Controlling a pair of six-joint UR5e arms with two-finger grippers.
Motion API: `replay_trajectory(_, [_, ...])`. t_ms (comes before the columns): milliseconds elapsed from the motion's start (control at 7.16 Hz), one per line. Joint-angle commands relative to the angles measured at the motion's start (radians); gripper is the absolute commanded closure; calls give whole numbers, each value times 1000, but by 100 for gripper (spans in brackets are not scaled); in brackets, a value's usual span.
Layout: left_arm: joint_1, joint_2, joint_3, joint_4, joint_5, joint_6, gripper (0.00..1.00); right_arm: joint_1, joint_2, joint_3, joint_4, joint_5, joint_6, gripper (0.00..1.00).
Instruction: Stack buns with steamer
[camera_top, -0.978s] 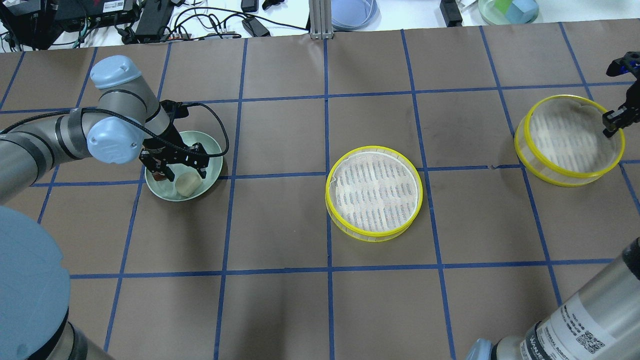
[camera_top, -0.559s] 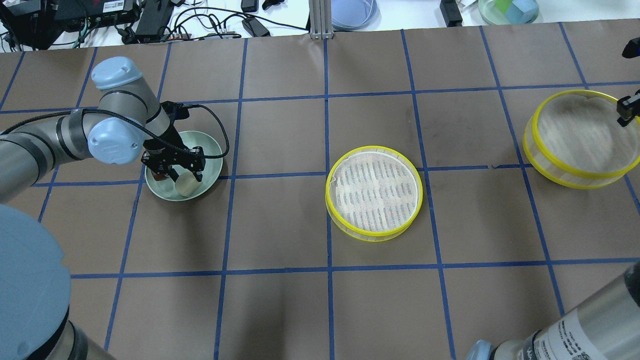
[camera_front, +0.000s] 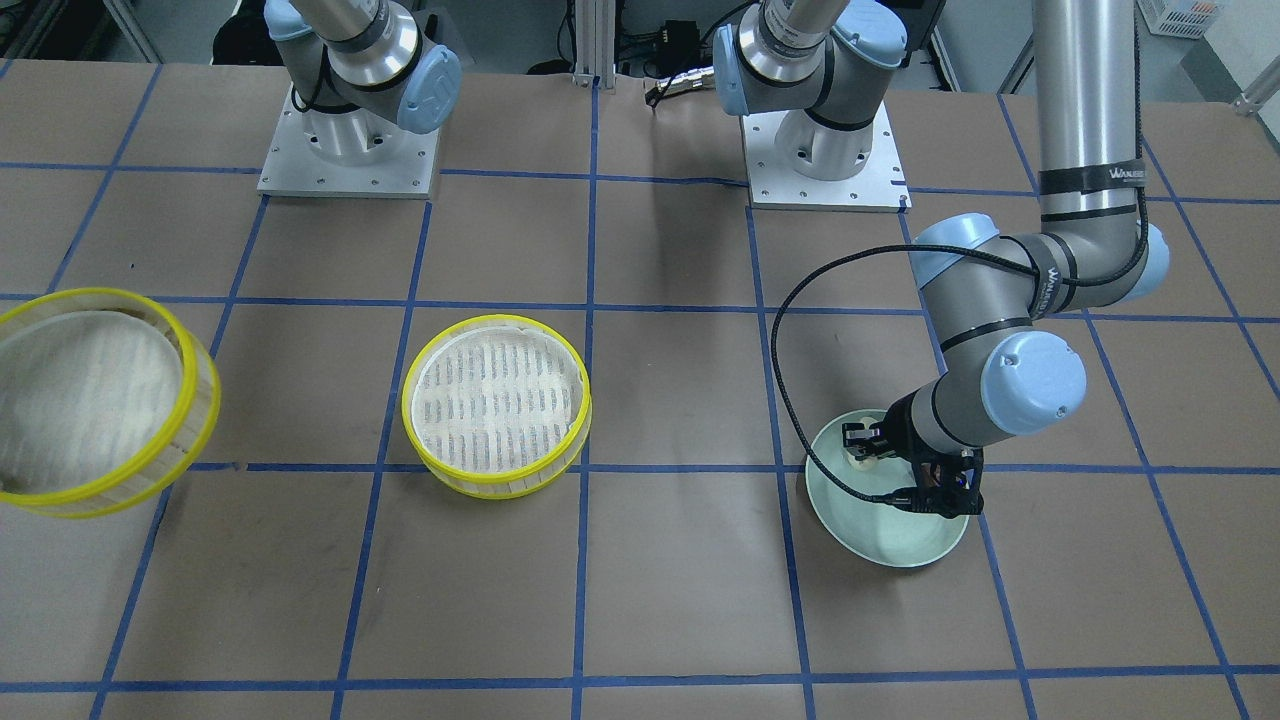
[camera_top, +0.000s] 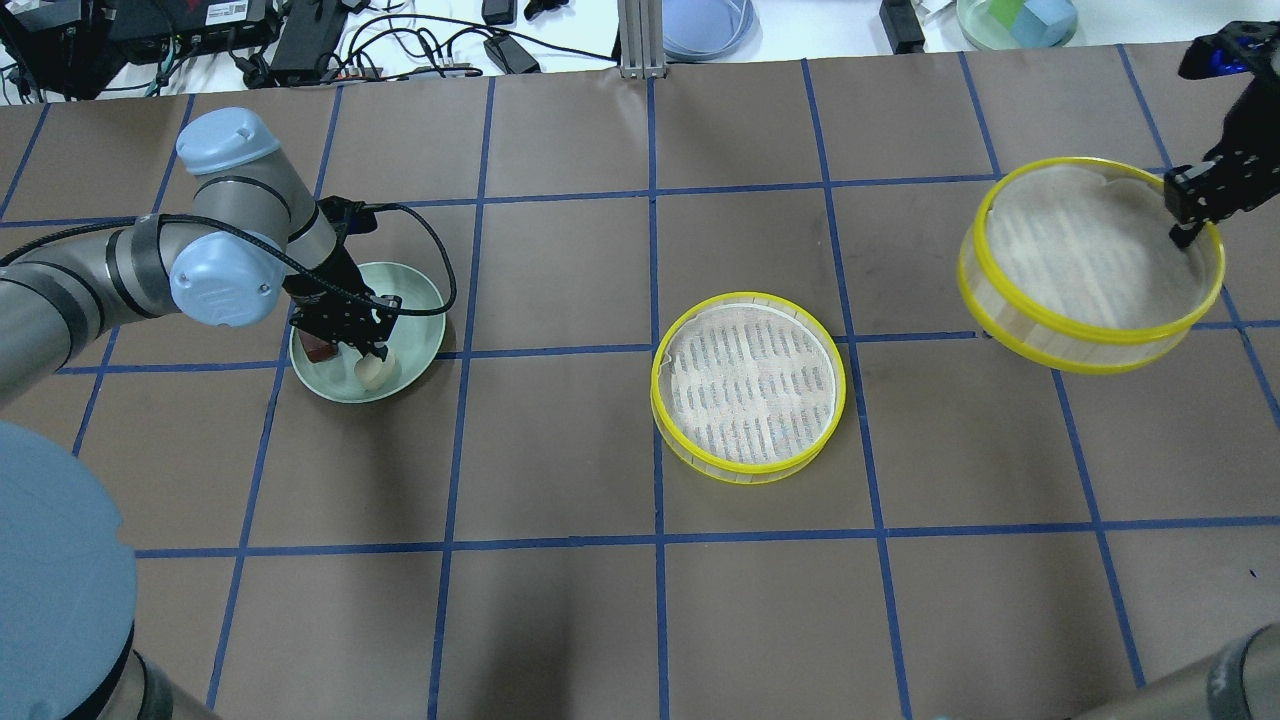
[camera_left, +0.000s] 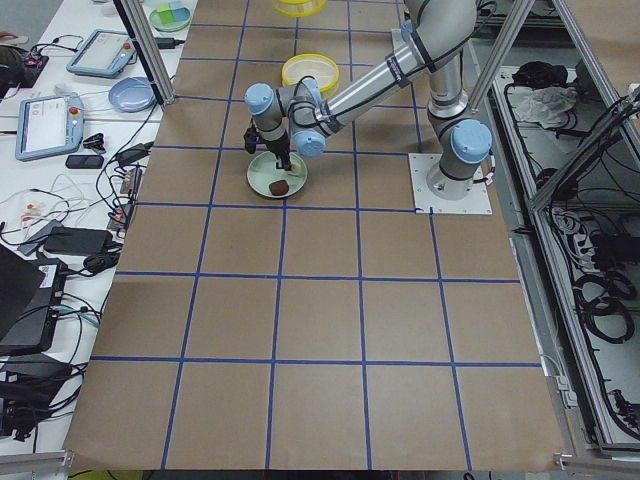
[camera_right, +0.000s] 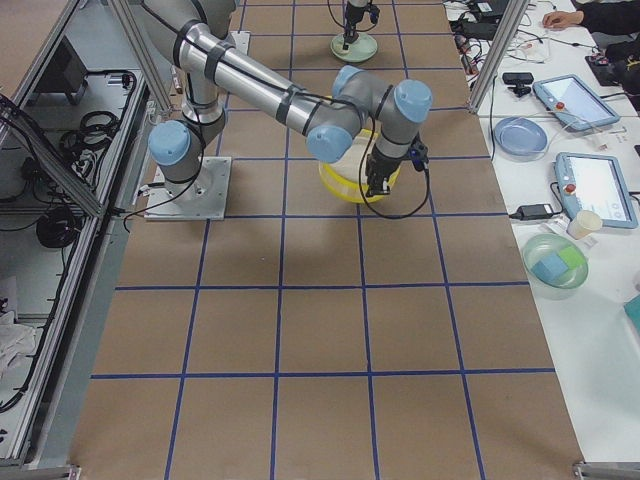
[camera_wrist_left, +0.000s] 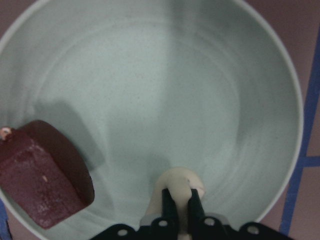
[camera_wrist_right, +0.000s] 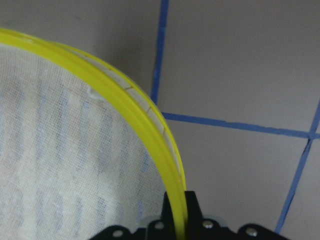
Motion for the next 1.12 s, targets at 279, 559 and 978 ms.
replay_trajectory(279, [-146,145,58,-160,-62,-255,100,391,-94,187,-134,102,497,100])
replay_trajectory(559, [-305,172,60,-151,-94,-445,100,436,-88,328,-389,99,488,100])
replay_trajectory(978, [-364,166,58,-131,-157,-589,100,447,-91,367,-392,91,444,100])
